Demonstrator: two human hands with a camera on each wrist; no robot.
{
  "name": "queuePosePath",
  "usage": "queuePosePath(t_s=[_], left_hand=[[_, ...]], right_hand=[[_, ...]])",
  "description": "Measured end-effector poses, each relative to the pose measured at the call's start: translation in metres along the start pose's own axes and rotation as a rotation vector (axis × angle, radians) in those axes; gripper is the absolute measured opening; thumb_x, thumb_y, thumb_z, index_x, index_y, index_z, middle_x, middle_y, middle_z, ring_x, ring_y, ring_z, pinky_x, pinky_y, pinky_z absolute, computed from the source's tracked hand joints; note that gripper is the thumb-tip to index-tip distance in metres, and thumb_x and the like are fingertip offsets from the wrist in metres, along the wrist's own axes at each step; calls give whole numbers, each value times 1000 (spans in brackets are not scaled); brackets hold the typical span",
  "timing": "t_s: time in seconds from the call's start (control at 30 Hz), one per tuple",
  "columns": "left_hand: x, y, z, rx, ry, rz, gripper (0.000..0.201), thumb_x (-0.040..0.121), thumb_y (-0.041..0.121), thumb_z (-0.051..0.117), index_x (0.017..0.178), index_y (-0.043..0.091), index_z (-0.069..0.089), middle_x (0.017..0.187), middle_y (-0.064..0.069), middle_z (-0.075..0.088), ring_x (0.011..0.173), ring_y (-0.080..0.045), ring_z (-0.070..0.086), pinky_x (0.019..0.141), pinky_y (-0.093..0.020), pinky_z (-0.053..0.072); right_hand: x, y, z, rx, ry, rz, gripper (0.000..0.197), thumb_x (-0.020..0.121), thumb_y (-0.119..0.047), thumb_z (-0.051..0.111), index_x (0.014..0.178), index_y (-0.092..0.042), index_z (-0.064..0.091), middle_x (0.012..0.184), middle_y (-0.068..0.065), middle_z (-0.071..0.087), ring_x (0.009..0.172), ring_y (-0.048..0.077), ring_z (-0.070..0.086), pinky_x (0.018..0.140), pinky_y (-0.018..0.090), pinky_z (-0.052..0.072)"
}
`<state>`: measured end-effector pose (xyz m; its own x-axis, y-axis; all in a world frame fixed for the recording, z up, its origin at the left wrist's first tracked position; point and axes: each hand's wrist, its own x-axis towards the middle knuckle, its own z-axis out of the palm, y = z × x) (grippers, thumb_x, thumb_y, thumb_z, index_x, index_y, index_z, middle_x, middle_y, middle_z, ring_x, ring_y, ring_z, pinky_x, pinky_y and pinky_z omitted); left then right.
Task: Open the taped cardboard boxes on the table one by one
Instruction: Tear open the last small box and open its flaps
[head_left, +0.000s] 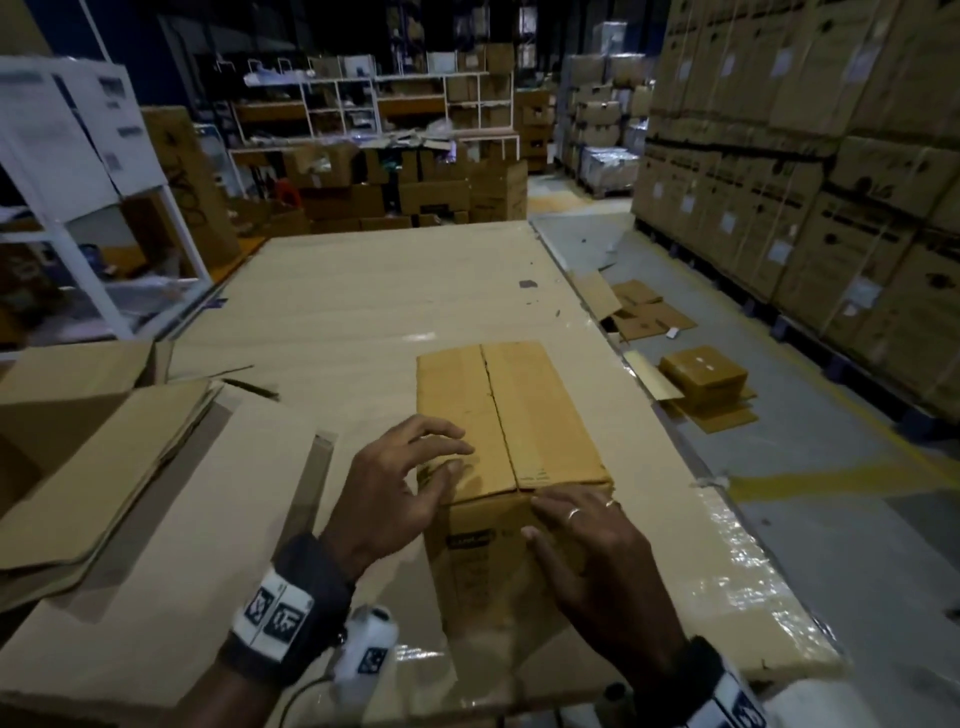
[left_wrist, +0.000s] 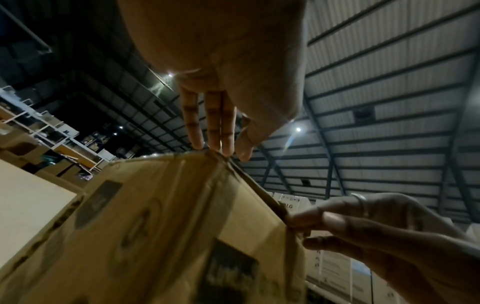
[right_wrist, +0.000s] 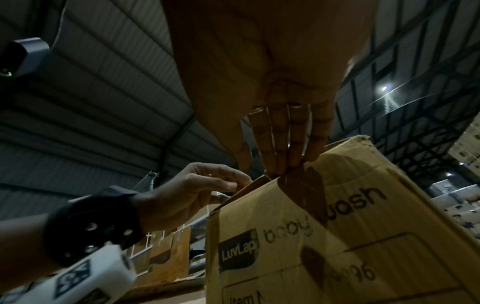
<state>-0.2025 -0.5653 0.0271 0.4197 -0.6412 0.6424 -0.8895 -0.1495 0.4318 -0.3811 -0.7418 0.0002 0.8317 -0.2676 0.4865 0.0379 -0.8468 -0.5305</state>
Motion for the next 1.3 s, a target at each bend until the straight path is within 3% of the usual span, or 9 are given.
queuePosePath(t_s=[0.23, 0.4, 0.67, 0.83, 0.93, 1.03, 1.13, 1.23, 1.3], left_hand=[[64, -28, -26, 51, -160, 156, 23, 93, 16, 72, 116, 20, 75, 118, 6, 69, 112, -9, 65, 88, -38, 55], [129, -25, -18, 47, -442, 302, 40, 94, 36, 72, 132, 21, 68, 134, 6, 65, 123, -8, 61, 98, -37, 53], [207, -27, 58, 193, -885, 406, 55, 100, 36, 62, 152, 23, 47, 157, 7, 45, 140, -15, 47, 112, -38, 42], [231, -43, 108, 175, -1039, 377, 59, 95, 29, 70, 150, 19, 50, 156, 0, 47, 142, -22, 46, 112, -44, 42], [240, -58, 124, 206, -1134, 288, 49, 94, 34, 71, 140, 20, 62, 142, -3, 62, 135, -26, 52, 106, -45, 46], [243, -71, 132, 64, -1134, 288, 35, 95, 35, 70, 126, 20, 72, 120, 1, 74, 102, 1, 65, 86, -27, 50], [248, -74, 136, 33, -1155, 293, 32, 95, 40, 68, 121, 22, 75, 114, 7, 75, 89, 8, 61, 80, -19, 47], [249, -78, 137, 22, -1157, 281, 33, 95, 40, 68, 124, 23, 73, 119, 8, 73, 97, 1, 63, 84, -19, 47], [248, -84, 139, 14, -1182, 265, 37, 97, 39, 66, 130, 22, 68, 125, 5, 69, 105, -8, 62, 92, -25, 49]], right_hand=[[11, 1, -14, -52, 61, -27, 56, 94, -49, 51, 137, -15, 63, 146, 1, 57, 130, 18, 58, 102, 34, 46], [39, 20, -25, -32, 175, -23, 60, 92, -34, 63, 146, -13, 51, 161, -2, 37, 144, 10, 38, 109, 34, 36], [64, 66, -16, -130, -44, 228, 57, 103, -37, 51, 156, -25, 33, 159, -19, 3, 154, 8, 9, 120, 21, 4], [61, 77, -1, -91, 62, 277, 52, 99, -42, 44, 144, -19, 55, 153, -2, 48, 140, 18, 48, 116, 29, 29], [65, 77, -1, 28, -18, 404, 46, 105, -32, 47, 150, -24, 47, 129, -5, 66, 115, 12, 61, 101, 25, 46], [70, 80, -1, 85, -48, 446, 44, 105, -28, 48, 149, -22, 49, 91, -3, 71, 78, 9, 63, 74, 18, 51], [73, 81, -2, 98, -56, 454, 41, 104, -31, 47, 144, -25, 55, 92, -5, 73, 78, 7, 64, 74, 15, 52], [76, 88, -4, 142, -37, 480, 46, 96, -46, 45, 135, -29, 62, 100, -12, 72, 90, 5, 63, 86, 33, 56], [81, 89, -6, 165, -65, 498, 49, 97, -47, 48, 141, -29, 55, 106, -10, 69, 99, 9, 61, 91, 34, 52]])
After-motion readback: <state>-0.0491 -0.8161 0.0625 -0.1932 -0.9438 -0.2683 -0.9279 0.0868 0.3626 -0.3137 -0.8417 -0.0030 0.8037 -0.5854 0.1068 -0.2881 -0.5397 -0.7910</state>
